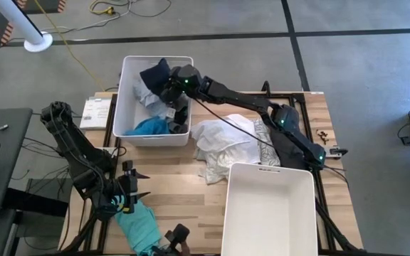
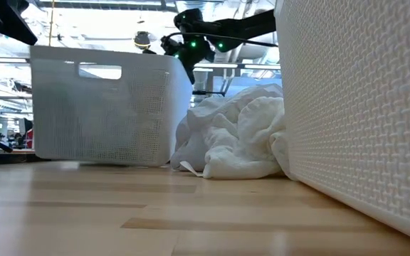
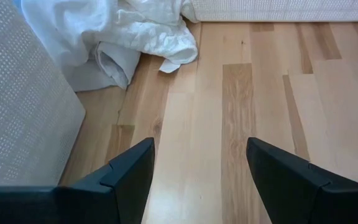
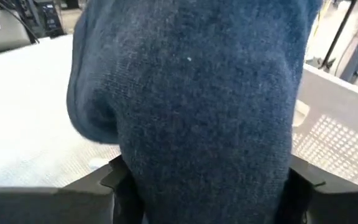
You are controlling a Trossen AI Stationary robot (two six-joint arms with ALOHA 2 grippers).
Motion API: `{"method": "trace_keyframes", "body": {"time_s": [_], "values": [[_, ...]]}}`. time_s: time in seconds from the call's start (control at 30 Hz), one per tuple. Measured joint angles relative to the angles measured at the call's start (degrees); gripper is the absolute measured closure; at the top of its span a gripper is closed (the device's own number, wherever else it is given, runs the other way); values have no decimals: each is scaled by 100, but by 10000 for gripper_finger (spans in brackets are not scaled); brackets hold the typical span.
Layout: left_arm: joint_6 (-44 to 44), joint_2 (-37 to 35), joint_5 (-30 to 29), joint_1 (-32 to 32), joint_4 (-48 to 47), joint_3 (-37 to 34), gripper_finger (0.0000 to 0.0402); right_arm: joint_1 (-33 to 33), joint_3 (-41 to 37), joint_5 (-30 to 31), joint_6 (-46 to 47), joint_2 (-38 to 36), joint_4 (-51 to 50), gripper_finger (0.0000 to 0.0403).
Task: Sort clothes
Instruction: Put the dark blue shorts into the top white laundry bin
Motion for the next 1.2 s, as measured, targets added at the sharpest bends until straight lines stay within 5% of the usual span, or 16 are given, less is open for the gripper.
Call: {"method": "trace_keyframes", "body": {"time_s": [0.5,0.7,0.93,1.2], "values": [[29,2,-2,0,7,2,152,-6,4,-275,399,-333,-968,128],[31,1,-2,0,3,2,152,-2,4,159,232,-336,-1015,128],[94,1,-4,0,5,2,152,-9,1,-216,127,-342,-1544,133],[112,0,-4,0,3,2,152,56,-2,-1117,378,-342,-920,133]]}}
